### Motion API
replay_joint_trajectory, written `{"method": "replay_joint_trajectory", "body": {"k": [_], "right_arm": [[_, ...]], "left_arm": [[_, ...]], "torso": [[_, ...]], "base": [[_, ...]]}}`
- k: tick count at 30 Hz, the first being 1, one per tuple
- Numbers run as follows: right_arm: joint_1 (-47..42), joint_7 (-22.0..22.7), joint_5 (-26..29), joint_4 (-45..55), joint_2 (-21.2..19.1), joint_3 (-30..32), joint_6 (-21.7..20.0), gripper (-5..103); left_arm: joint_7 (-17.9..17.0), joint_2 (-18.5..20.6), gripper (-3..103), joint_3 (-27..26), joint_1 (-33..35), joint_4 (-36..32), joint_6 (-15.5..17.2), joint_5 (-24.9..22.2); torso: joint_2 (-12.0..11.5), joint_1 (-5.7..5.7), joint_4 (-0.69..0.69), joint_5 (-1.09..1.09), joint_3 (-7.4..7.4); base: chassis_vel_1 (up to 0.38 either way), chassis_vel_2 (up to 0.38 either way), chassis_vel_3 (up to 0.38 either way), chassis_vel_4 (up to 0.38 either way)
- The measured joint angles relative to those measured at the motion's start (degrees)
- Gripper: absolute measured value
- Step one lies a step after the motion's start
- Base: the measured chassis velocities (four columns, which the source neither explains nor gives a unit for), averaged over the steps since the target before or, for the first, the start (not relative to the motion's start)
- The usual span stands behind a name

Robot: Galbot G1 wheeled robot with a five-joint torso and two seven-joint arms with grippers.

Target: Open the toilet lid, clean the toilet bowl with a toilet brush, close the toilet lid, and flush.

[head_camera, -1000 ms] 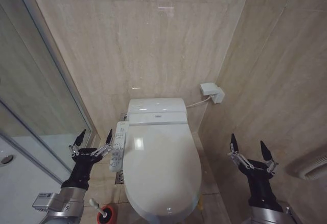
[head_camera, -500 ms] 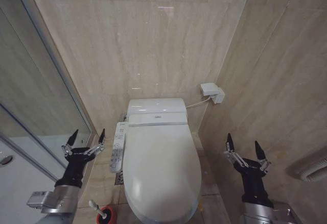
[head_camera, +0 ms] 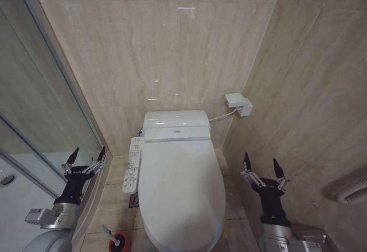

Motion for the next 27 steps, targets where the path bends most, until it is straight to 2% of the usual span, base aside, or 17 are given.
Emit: {"method": "replay_joint_trajectory", "body": {"k": [8, 14, 27], "right_arm": [[1.47, 0.13, 0.58, -1.40, -0.96, 0.40, 0.01, 100], [2.83, 0.24, 0.94, -3.06, -1.67, 0.54, 0.00, 100], [6.10, 0.25, 1.35, -6.72, -2.37, 0.41, -0.38, 100]], "left_arm": [[2.54, 1.24, 100, 0.42, -2.40, 2.56, -0.25, -1.47], [4.32, 3.01, 100, 1.63, -5.46, 6.90, -1.08, -1.72], [7.23, 6.32, 100, 8.21, -16.75, 21.96, -2.57, -1.61]], "torso": [[0.00, 0.00, 0.01, 0.01, 0.00], [0.00, 0.00, 0.01, 0.01, 0.00], [0.00, 0.00, 0.01, 0.01, 0.00]], "base": [[0.000, 0.000, 0.000, 0.000], [0.000, 0.000, 0.000, 0.000], [0.000, 0.000, 0.000, 0.000]]}}
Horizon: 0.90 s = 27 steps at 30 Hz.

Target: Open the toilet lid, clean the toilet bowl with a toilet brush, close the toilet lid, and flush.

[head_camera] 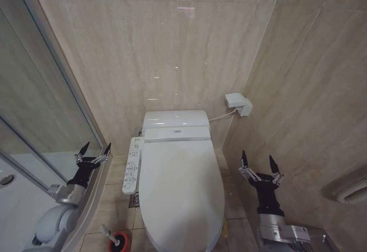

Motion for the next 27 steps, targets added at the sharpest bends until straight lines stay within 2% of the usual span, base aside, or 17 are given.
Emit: {"method": "replay_joint_trajectory", "body": {"k": [3, 4, 6, 11, 14, 19, 22, 27], "right_arm": [[1.48, 0.02, 0.25, -1.99, -0.48, 0.06, 0.08, 100], [1.48, 0.02, 0.25, -1.99, -0.48, 0.06, 0.08, 100], [2.69, 0.11, 0.60, -2.96, -0.22, -0.07, 0.13, 100], [3.56, -0.21, 0.75, -3.43, 0.21, -0.51, 0.13, 100], [4.42, -0.84, 0.79, -4.07, 0.16, -0.72, 0.23, 100], [4.62, -0.93, 0.91, -4.21, -0.11, -0.69, 0.34, 100], [4.61, -0.95, 1.25, -3.99, -0.41, -0.46, 0.44, 100], [4.65, -1.01, 1.83, -3.30, -0.44, -0.08, 0.45, 100]], "left_arm": [[1.58, 0.61, 100, 3.52, -5.69, 5.87, -1.23, 0.00], [1.58, 0.61, 100, 3.52, -5.69, 5.87, -1.23, 0.00], [1.81, 0.37, 100, 6.21, -10.77, 10.79, -1.76, -0.11], [1.81, -0.60, 100, 8.38, -15.90, 16.36, -1.96, -0.14], [1.80, -1.80, 100, 10.61, -20.94, 22.08, -2.05, -0.15], [2.07, -2.39, 100, 12.12, -24.10, 25.18, -2.15, -0.14], [3.12, -3.08, 100, 14.34, -28.84, 29.31, -2.46, -0.01], [4.74, -3.28, 100, 16.28, -32.07, 32.73, -3.23, 0.37]], "torso": [[0.00, 0.00, 0.01, 0.00, 0.00], [0.00, 0.00, 0.01, 0.00, 0.00], [0.00, 0.01, -0.01, 0.00, 0.00], [0.00, 0.01, -0.01, 0.01, 0.00], [0.00, 0.00, -0.01, 0.01, 0.00], [0.00, 0.00, 0.01, 0.00, 0.00], [0.00, 0.00, -0.01, 0.01, 0.00], [0.00, 0.00, -0.02, 0.00, 0.00]], "base": [[0.000, 0.000, 0.000, 0.000], [0.000, 0.000, 0.000, 0.000], [0.000, 0.000, 0.000, 0.000], [0.000, 0.000, 0.000, 0.000], [0.000, 0.000, 0.000, 0.000], [0.000, 0.000, 0.000, 0.000], [0.000, 0.000, 0.000, 0.000], [0.000, 0.000, 0.000, 0.000]]}}
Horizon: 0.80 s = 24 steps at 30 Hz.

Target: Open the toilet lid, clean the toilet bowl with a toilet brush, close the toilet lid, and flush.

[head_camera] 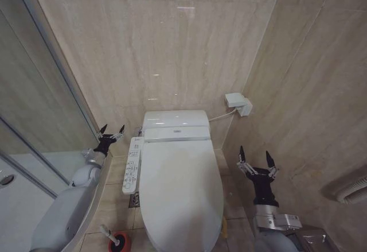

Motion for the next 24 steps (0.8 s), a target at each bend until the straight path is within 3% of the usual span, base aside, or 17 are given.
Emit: {"method": "replay_joint_trajectory", "body": {"k": [10, 17, 23, 24], "right_arm": [[0.18, -0.65, 1.77, 3.16, -0.28, 0.69, -0.16, 100], [0.05, -1.62, 2.28, 5.75, -1.55, 1.73, -0.31, 100], [-0.17, -2.05, 2.48, 6.83, -2.13, 2.21, -0.21, 100], [-0.22, -2.10, 2.50, 6.92, -2.20, 2.23, -0.19, 100]], "left_arm": [[9.03, 0.04, 100, 2.74, -6.11, 8.06, -2.73, 0.19], [11.59, -0.85, 100, 3.45, -9.30, 12.82, -3.94, 2.02], [11.58, -2.40, 100, 3.55, -11.13, 15.10, -4.33, 3.15], [11.53, -2.78, 90, 3.55, -11.51, 15.63, -4.49, 3.30]], "torso": [[0.00, 0.00, 0.02, 0.00, 0.00], [0.00, 0.00, 0.01, 0.00, 0.00], [0.00, 0.00, 0.00, 0.00, 0.00], [0.00, 0.00, 0.00, 0.00, 0.00]], "base": [[0.000, 0.000, 0.000, 0.000], [0.000, 0.000, 0.000, 0.000], [0.000, 0.000, 0.000, 0.000], [0.000, 0.000, 0.000, 0.000]]}}
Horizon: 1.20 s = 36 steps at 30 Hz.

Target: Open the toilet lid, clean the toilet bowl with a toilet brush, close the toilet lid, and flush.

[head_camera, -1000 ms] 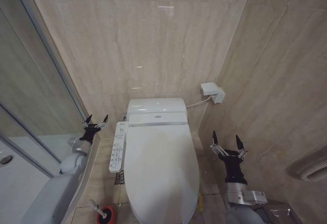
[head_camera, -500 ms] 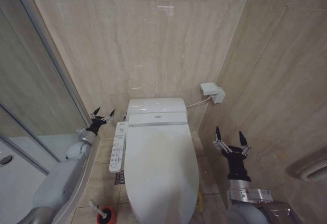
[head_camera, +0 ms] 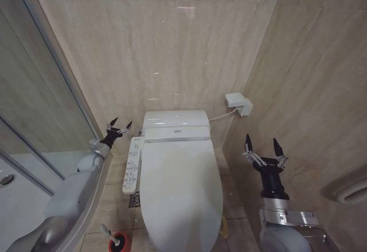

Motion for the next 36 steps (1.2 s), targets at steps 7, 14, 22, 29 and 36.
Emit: {"method": "replay_joint_trajectory", "body": {"k": [7, 14, 22, 29, 36], "right_arm": [[0.12, -0.12, 0.08, -0.07, -0.20, 0.04, 0.08, 100], [0.57, -0.19, 0.14, -0.79, 0.13, -0.24, 0.20, 100], [0.76, -0.34, 0.14, -1.12, 0.55, -0.52, 0.27, 100], [0.63, -0.38, -0.01, -0.95, 0.72, -0.51, 0.30, 100], [0.32, -0.39, -0.08, -0.45, 0.73, -0.37, 0.31, 100]], "left_arm": [[1.26, -1.09, 63, 0.00, -2.49, 4.02, -0.97, 2.43], [7.37, -0.30, 36, -0.07, -3.80, 6.25, -1.53, 3.72], [15.71, 0.69, 9, -0.07, -6.57, 10.94, -2.48, 5.26], [19.87, 0.15, 0, 0.51, -8.85, 15.07, -2.54, 5.83], [23.18, -1.27, 0, 1.05, -10.65, 20.06, -2.56, 6.63]], "torso": [[0.00, 0.00, 0.00, 0.00, 0.00], [0.00, 0.00, 0.00, 0.00, 0.00], [0.00, 0.00, 0.00, -0.01, 0.00], [0.00, 0.00, 0.00, -0.01, 0.00], [0.00, 0.00, 0.00, 0.00, 0.00]], "base": [[0.000, 0.000, 0.000, 0.000], [0.000, 0.000, 0.000, 0.000], [0.000, 0.000, 0.000, 0.000], [0.000, 0.000, 0.000, 0.000], [0.000, 0.000, 0.000, 0.000]]}}
